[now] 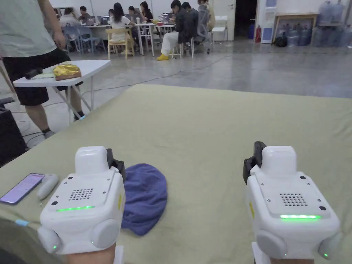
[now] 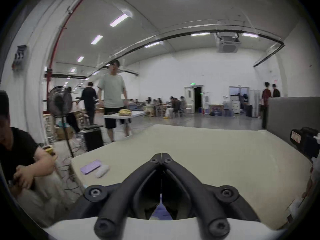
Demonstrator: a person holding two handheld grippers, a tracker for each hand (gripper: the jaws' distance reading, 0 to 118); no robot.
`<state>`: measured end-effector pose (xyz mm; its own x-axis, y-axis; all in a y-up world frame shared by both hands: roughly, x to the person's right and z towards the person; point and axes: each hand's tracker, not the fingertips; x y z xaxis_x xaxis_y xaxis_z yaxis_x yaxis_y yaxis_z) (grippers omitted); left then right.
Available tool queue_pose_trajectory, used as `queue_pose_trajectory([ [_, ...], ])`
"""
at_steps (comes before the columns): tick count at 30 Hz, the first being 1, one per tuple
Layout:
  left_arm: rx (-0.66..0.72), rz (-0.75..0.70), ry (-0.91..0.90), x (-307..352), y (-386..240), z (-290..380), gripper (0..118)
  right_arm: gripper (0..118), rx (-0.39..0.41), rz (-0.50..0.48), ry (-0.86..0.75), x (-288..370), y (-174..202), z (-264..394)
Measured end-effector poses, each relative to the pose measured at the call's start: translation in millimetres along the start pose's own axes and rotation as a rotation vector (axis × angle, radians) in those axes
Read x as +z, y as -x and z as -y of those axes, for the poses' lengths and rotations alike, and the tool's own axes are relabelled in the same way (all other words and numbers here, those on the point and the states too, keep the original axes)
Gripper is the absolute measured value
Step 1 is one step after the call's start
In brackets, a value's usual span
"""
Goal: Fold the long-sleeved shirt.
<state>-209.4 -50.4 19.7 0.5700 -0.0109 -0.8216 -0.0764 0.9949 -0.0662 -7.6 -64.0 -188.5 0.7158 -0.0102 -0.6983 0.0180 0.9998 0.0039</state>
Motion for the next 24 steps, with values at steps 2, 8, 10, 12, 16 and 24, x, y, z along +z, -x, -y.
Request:
queue_pose_trajectory([
  [2,0.002,-0.019,0.017,0.5,16.2,0.0,0,0,0.009,-0.027,-0.003,-2.7,16.6,1.9],
  [8,0.023,0.023,0.159,-24.2,21.8,-0.9,0,0,0.018,-0.083,0.025,-9.5,28.3,12.1],
  [10,0.043,0.058,0.281,-52.5,18.9,-5.7,0,0,0.015,-0.083,0.034,-11.6,27.1,14.9],
  [12,0.083,0.078,0.433,-95.6,17.3,-5.1,67,0,0.010,-0.084,0.043,-14.2,25.8,18.8],
  [16,0.125,0.235,0.723,-190.3,11.0,25.5,114,0,0.022,-0.077,0.075,-24.9,23.6,31.3],
  [24,-0.070,0.117,0.970,-330.1,-25.3,122.6,111,0,0.036,-0.045,0.167,-49.0,9.8,61.0],
])
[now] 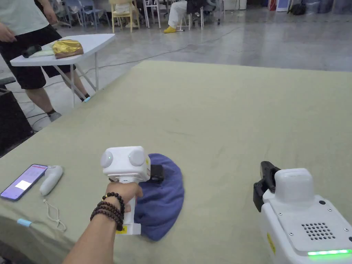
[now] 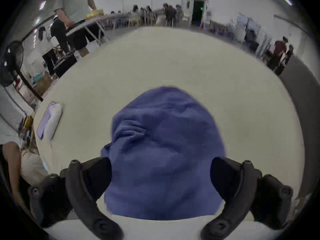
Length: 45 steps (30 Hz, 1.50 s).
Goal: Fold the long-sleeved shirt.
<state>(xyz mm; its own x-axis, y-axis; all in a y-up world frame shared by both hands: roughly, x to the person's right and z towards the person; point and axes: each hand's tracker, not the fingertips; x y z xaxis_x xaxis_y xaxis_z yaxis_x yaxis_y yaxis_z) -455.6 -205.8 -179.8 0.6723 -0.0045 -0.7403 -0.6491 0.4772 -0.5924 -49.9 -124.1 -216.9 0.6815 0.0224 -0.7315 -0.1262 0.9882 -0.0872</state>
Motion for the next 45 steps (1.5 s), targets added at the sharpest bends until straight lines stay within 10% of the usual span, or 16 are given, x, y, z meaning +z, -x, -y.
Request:
queue_pose_trajectory([
  [6,0.003,0.015,0.015,-8.7,2.6,-8.6,17,0,0.010,0.029,0.043,-11.3,-17.2,9.2],
  [18,-0.320,0.324,-0.200,133.5,-200.3,13.1,13,0,-0.070,0.160,0.009,30.1,-86.7,-0.4],
  [27,-0.610,0.709,-0.097,129.0,-482.7,97.6,12,0,-0.086,0.467,0.022,105.2,-201.5,2.7],
  [32,-0.668,0.659,-0.021,107.4,-530.1,145.3,12,0,-0.111,0.580,0.050,132.2,-241.4,9.6],
  [34,-0.649,0.656,-0.051,117.4,-511.7,150.2,20,0,-0.112,0.591,0.048,136.3,-246.7,11.6],
  [36,-0.596,0.690,-0.115,131.6,-485.9,144.0,102,0,-0.117,0.595,0.051,135.7,-247.7,12.5],
  [37,-0.578,0.709,-0.138,141.0,-471.6,139.6,116,0,-0.121,0.590,0.052,134.5,-246.8,12.5],
  [45,-0.275,0.647,-0.495,200.6,-305.5,120.2,116,0,-0.130,0.506,0.044,125.8,-218.9,5.0],
])
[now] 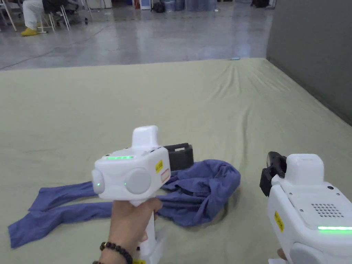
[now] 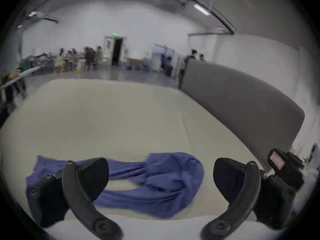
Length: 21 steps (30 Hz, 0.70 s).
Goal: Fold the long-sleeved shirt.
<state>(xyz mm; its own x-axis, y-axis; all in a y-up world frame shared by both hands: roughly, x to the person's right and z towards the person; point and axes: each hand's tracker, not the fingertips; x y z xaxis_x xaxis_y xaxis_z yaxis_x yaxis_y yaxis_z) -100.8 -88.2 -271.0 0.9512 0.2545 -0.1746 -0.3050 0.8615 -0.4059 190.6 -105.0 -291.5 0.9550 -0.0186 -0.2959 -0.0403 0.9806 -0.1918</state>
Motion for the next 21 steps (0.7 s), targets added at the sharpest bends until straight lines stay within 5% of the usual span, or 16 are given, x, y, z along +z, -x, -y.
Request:
queue_pose_trajectory([
  [2,0.010,-0.056,-0.041,35.0,22.0,17.0,112,0,0.010,-0.018,-0.003,6.3,6.5,-0.4],
  [3,0.013,-0.079,-0.048,52.7,30.9,27.9,101,0,0.017,-0.024,0.002,10.0,9.8,-0.9],
  [4,0.017,-0.126,-0.040,67.6,37.5,39.7,81,0,0.021,-0.027,0.002,14.4,13.0,-0.5],
  [6,0.019,-0.173,-0.043,88.2,51.0,62.5,6,0,0.027,-0.035,-0.003,19.9,16.5,0.6],
  [8,0.016,-0.233,-0.061,100.6,58.4,82.6,0,0,0.038,-0.041,0.004,22.8,20.5,1.2],
  [16,0.012,-0.118,0.099,63.5,65.7,79.0,0,0,0.042,-0.047,0.003,29.2,25.5,-1.1],
  [17,-0.003,-0.113,0.143,50.1,58.6,79.0,14,0,0.043,-0.045,0.004,28.3,24.9,-0.7],
  [18,-0.012,-0.099,0.210,33.3,56.7,78.0,70,0,0.042,-0.041,0.008,26.8,24.1,-0.1],
  [19,0.008,-0.088,0.249,9.8,56.1,78.8,106,0,0.038,-0.038,0.014,25.3,22.4,0.8],
  [20,0.016,-0.069,0.304,-13.9,55.3,80.6,117,0,0.035,-0.037,0.019,23.8,21.0,1.8],
  [21,0.024,-0.054,0.301,-25.7,46.5,84.1,116,0,0.032,-0.034,0.025,22.5,19.8,2.7],
])
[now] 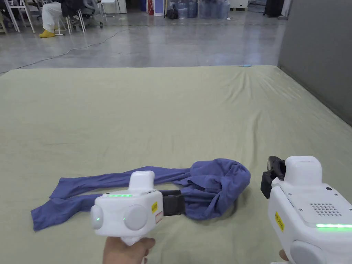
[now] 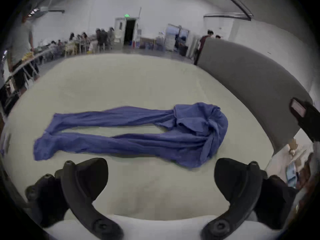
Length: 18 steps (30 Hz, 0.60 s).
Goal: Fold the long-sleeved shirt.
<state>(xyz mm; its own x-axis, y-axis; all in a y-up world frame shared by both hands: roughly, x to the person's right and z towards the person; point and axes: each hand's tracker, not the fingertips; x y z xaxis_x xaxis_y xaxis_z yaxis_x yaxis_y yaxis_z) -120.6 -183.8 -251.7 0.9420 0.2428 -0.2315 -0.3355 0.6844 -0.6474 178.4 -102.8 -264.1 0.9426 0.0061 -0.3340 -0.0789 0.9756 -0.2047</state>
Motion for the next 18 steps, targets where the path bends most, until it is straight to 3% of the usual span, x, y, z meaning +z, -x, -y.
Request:
queue_pose_trajectory([
  [5,-0.114,-0.063,0.140,-90.8,-22.3,-9.3,114,0,-0.010,0.027,0.033,-9.4,-12.2,7.8],
  [10,-0.212,-0.160,0.226,-139.5,-41.6,0.3,76,0,-0.006,0.047,0.069,-22.4,-24.3,15.5],
  [11,-0.228,-0.151,0.193,-136.4,-42.8,0.8,57,0,-0.002,0.048,0.079,-27.7,-26.4,15.1],
  [12,-0.219,-0.142,0.182,-116.0,-48.2,3.0,8,0,0.002,0.047,0.085,-33.0,-28.2,13.6],
  [13,-0.201,-0.156,0.151,-105.9,-48.6,1.2,1,0,0.009,0.044,0.090,-41.4,-29.8,10.2],
  [15,-0.148,-0.086,0.078,-88.5,-44.5,-0.8,1,7,0.020,0.029,0.099,-63.4,-31.7,-2.5],
  [17,-0.152,-0.068,0.102,-75.6,-40.8,-2.7,1,10,0.020,-0.046,0.236,-101.2,-29.0,-27.3],
  [18,-0.163,-0.072,0.097,-71.6,-41.9,-0.8,1,23,0.012,-0.104,0.307,-121.2,-28.5,-37.3],
])
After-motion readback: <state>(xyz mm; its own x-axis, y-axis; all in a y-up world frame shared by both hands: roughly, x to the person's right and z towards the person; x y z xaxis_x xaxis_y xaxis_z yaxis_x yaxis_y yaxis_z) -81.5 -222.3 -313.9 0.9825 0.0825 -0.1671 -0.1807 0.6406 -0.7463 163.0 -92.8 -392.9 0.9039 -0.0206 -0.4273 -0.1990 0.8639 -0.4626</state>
